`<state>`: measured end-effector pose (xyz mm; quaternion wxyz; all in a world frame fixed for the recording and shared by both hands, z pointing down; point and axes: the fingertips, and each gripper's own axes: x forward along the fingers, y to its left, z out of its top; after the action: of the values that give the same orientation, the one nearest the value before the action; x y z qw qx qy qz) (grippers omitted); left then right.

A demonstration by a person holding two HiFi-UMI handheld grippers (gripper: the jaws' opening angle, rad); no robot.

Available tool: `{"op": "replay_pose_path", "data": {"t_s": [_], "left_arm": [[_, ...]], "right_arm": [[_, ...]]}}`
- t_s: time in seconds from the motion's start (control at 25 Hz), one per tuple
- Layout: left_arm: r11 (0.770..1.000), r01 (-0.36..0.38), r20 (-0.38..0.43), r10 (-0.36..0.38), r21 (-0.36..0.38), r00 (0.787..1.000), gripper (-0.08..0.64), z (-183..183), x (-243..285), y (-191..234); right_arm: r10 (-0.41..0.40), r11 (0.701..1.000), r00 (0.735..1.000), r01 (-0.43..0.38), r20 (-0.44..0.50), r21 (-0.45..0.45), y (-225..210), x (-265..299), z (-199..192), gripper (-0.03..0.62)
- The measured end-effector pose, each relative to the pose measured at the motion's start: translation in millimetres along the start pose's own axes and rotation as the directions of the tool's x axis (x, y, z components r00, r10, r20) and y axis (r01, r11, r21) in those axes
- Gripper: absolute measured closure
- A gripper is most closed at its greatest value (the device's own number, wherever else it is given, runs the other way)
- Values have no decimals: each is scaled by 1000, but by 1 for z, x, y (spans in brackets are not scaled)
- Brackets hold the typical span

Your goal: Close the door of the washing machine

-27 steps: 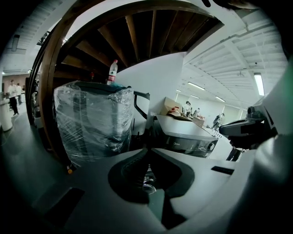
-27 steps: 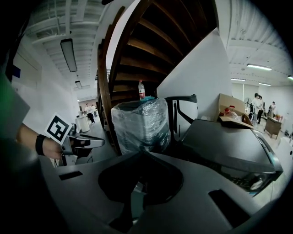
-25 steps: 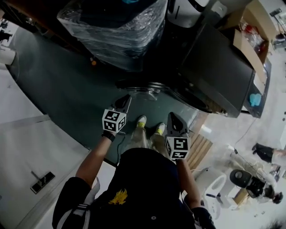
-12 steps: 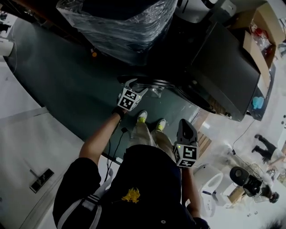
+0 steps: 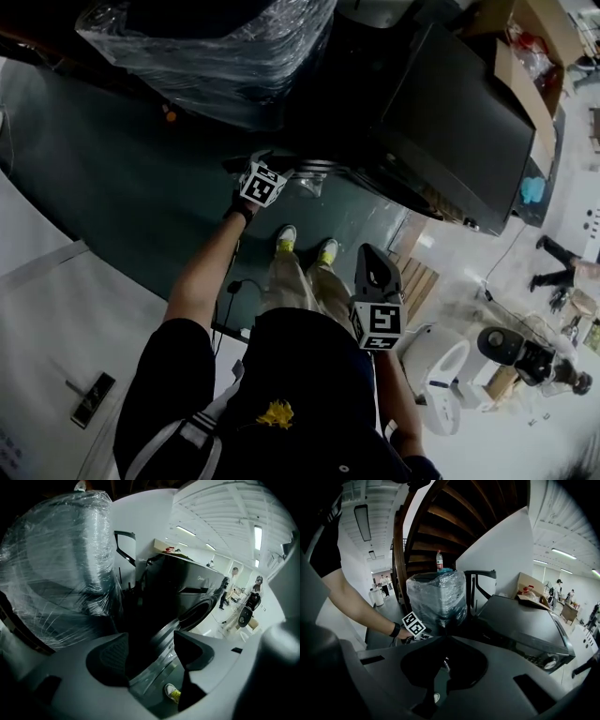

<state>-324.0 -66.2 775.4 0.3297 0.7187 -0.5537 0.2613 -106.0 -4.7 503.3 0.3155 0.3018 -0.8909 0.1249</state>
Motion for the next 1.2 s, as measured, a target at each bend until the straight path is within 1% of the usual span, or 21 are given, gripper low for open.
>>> {"op": "replay_pose_path", "data": {"t_s": [0.08, 0.2, 0.28, 0.36, 0.4, 0.48, 0.52, 0.68, 0.88, 1.08, 1.2], "left_arm": [[1000, -2, -7, 2, 20, 1000, 259, 0, 11, 3], [997, 0, -30, 2, 72, 1000, 258, 1, 22, 3], [997, 6, -86, 1, 79, 996, 258, -8, 31, 6], [998, -1, -171, 11, 56, 985, 259, -23, 29, 13], [999, 11, -174, -3, 41, 985, 235, -25, 27, 12], [998, 62, -127, -58, 28, 990, 236, -20, 29, 0], [997, 73, -117, -68, 32, 991, 235, -20, 30, -5], [996, 69, -134, -61, 58, 989, 235, -25, 28, -11], [997, 61, -146, -52, 54, 988, 236, -33, 26, -21], [998, 34, -147, -24, 62, 989, 236, -52, 37, -20], [997, 42, -169, -31, 59, 985, 236, -50, 30, -33]], "right_arm": [[-4, 1000, 1000, 4, -4, 8, 0, -2, -2, 568], [-17, 1000, 1000, 17, -17, 21, -2, -8, -9, 568], [-28, 999, 999, 29, -28, 30, -3, -12, -14, 568], [-37, 998, 999, 38, -33, 40, -3, -14, -18, 568], [-39, 998, 999, 41, -32, 46, -2, -14, -19, 568], [-43, 998, 999, 44, -24, 54, -3, -15, -19, 568], [-46, 997, 999, 47, -22, 57, -5, -16, -19, 568], [-59, 996, 998, 59, -6, 70, -9, -20, -19, 568], [-72, 994, 997, 72, 0, 78, -16, -27, -21, 568], [-89, 990, 996, 87, 11, 109, -24, -28, -23, 568], [-89, 987, 996, 85, 24, 135, -25, -31, -25, 568]]}}
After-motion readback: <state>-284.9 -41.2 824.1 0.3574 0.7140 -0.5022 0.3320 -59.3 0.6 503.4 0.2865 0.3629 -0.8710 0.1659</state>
